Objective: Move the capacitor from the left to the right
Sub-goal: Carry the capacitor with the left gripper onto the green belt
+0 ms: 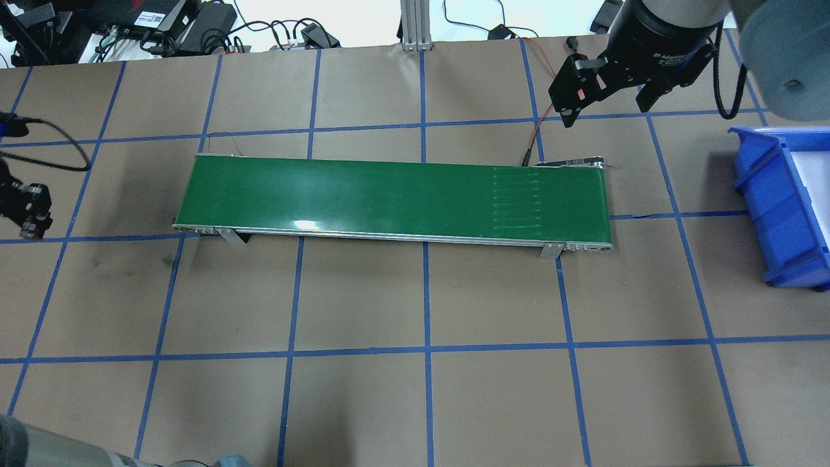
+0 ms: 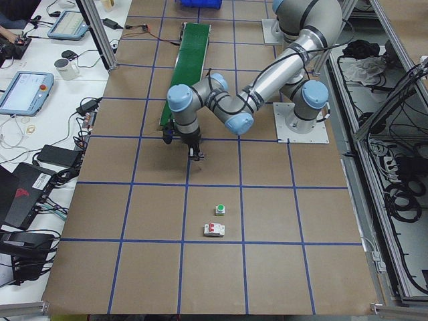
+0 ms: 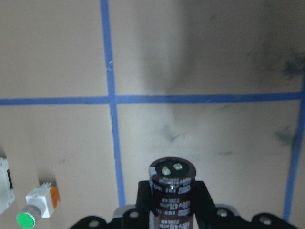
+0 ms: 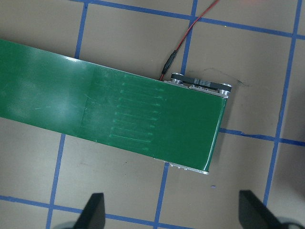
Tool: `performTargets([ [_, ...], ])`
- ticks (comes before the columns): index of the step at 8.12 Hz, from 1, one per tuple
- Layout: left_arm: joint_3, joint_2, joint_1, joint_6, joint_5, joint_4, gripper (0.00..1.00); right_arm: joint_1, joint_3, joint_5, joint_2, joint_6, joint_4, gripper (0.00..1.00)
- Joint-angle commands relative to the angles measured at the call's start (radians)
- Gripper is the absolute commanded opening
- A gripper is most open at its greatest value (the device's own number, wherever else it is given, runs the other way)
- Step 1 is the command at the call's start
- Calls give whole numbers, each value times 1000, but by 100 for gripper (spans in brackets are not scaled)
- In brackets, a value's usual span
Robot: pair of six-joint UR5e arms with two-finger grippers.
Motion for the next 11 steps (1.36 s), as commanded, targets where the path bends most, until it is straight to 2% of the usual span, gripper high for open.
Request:
performTargets([
  [1,105,18,-239,-154,-5,-96,0,0,0,-2,0,0,2,100],
  [3,105,6,-359,-336,-28,-79,0,0,0,-2,0,0,2,100],
  [7,106,-89,-408,-585,-119,-38,0,0,0,0,0,0,2,100],
  [10,105,-131,-414,-555,-119,-42,0,0,0,0,0,0,0,100],
  [11,106,-140,-428,-477,-113,-38,0,0,0,0,0,1,0,100],
])
